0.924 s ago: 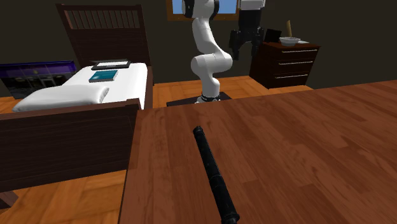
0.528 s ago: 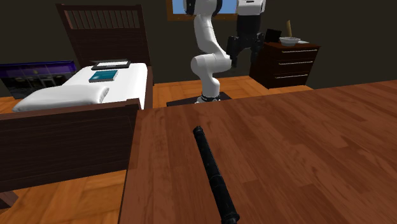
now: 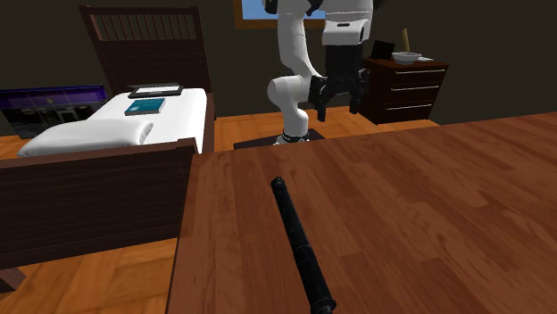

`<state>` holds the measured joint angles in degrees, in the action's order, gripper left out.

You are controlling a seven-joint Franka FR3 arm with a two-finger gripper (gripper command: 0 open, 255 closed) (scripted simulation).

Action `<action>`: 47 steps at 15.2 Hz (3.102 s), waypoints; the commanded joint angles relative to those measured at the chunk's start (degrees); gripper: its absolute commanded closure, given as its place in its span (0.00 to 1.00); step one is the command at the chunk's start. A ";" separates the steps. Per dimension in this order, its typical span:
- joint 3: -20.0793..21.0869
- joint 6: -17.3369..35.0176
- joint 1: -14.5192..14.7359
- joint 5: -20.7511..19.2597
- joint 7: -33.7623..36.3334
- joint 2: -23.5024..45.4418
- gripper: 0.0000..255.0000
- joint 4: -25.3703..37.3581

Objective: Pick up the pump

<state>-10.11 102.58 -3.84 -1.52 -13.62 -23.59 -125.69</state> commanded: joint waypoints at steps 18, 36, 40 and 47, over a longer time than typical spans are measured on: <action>-8.57 6.10 -7.09 10.01 -9.12 40.04 0.00 32.67; -8.39 10.54 -8.60 12.12 -10.37 45.72 1.00 33.56; -8.39 10.51 -8.59 12.12 -10.35 45.73 1.00 33.60; -8.65 5.67 -8.65 11.51 -9.75 44.58 1.00 37.39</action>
<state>-18.72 109.16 -12.43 10.05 -23.43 21.04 -89.17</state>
